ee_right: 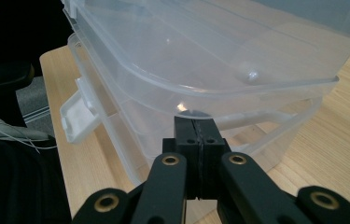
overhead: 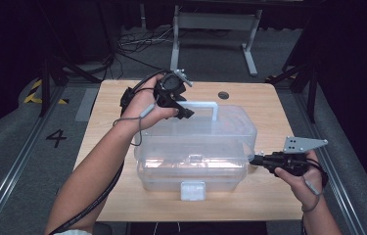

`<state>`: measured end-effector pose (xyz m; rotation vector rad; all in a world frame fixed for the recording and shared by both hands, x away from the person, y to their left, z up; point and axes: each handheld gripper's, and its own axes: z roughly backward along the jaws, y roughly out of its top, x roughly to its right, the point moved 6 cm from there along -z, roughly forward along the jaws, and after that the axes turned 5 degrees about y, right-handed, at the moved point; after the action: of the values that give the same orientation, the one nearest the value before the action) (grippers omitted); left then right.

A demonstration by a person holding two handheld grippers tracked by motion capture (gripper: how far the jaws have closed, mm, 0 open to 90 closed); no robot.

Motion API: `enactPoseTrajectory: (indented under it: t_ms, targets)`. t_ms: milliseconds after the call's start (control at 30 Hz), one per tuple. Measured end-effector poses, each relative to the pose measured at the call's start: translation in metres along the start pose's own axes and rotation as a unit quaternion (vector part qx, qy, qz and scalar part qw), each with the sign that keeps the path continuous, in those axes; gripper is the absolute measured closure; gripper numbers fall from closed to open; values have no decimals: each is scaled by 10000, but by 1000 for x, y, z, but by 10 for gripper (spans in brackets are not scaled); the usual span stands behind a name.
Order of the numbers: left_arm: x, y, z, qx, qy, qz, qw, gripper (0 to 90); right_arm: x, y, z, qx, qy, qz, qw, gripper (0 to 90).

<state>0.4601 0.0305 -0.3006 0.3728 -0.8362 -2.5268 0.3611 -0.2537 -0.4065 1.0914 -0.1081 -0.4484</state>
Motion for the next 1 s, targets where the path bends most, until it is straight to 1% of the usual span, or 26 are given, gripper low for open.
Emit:
enactPoseTrajectory:
  t_ms: [33,67,100,133,167,200,233,267,300,333,367,400,433,467,500,533,567,600,633,667,700,767,800,867,1000]
  targets:
    - [0,0,0,0,0,0,10000,432,0,0,0,0,0,0,10000,900]
    - [0,0,3,74,7,2,10000,432,0,0,0,1,1,-1,10000,900]
    - [1,1,6,142,21,46,9999,425,0,1,1,5,6,1,10000,900]
    - [0,0,9,156,32,32,9999,421,0,1,1,4,0,4,10000,900]
    - [-1,-1,15,249,89,85,9996,424,0,2,1,5,1,5,10000,900]
    - [-1,-1,15,249,89,85,9996,426,0,2,1,5,1,5,10000,900]
    - [-2,-2,23,306,114,176,9993,427,0,2,1,14,-2,10,10000,900]
    - [-2,-2,23,306,114,176,9993,430,0,2,1,14,-2,10,10000,900]
    - [-3,-3,28,392,112,265,9988,430,0,3,1,10,0,14,10000,900]
    - [-4,-4,32,446,117,287,9985,435,0,3,1,11,5,12,10000,900]
    - [-4,-6,39,543,88,406,9977,445,1,4,1,28,16,9,10000,900]
    - [-4,-7,43,575,53,442,9973,481,1,4,2,34,19,7,10000,900]
    - [-4,-7,43,575,53,442,9973,542,1,4,2,34,19,7,10000,900]
    - [-3,-9,47,587,-27,482,9971,542,1,4,2,43,20,6,10000,900]
    - [-1,-12,51,617,-30,508,9968,590,1,5,2,62,21,4,10000,900]
    - [0,-14,55,634,-14,486,9968,667,2,6,2,78,17,8,10000,900]
    - [2,-17,59,704,-12,481,9964,773,2,7,2,78,16,20,10000,900]
    - [4,-19,62,740,-33,480,9961,839,1,9,2,103,35,23,9999,900]
    - [5,-21,65,762,-13,502,9958,886,1,9,1,114,43,31,9999,900]
    - [5,-21,65,762,-13,502,9958,894,1,9,1,114,43,31,9999,900]
    - [7,-24,69,785,21,507,9956,894,1,10,1,123,59,38,9999,900]
    - [11,-29,76,830,23,525,9952,898,1,12,-1,138,68,43,9999,900]
    - [11,-29,76,830,23,525,9952,898,1,12,-1,138,68,43,9999,900]
    - [14,-35,83,872,48,526,9948,898,1,14,-2,148,70,57,9998,900]
    - [18,-45,92,956,53,562,9938,899,2,18,-2,189,50,66,9998,900]
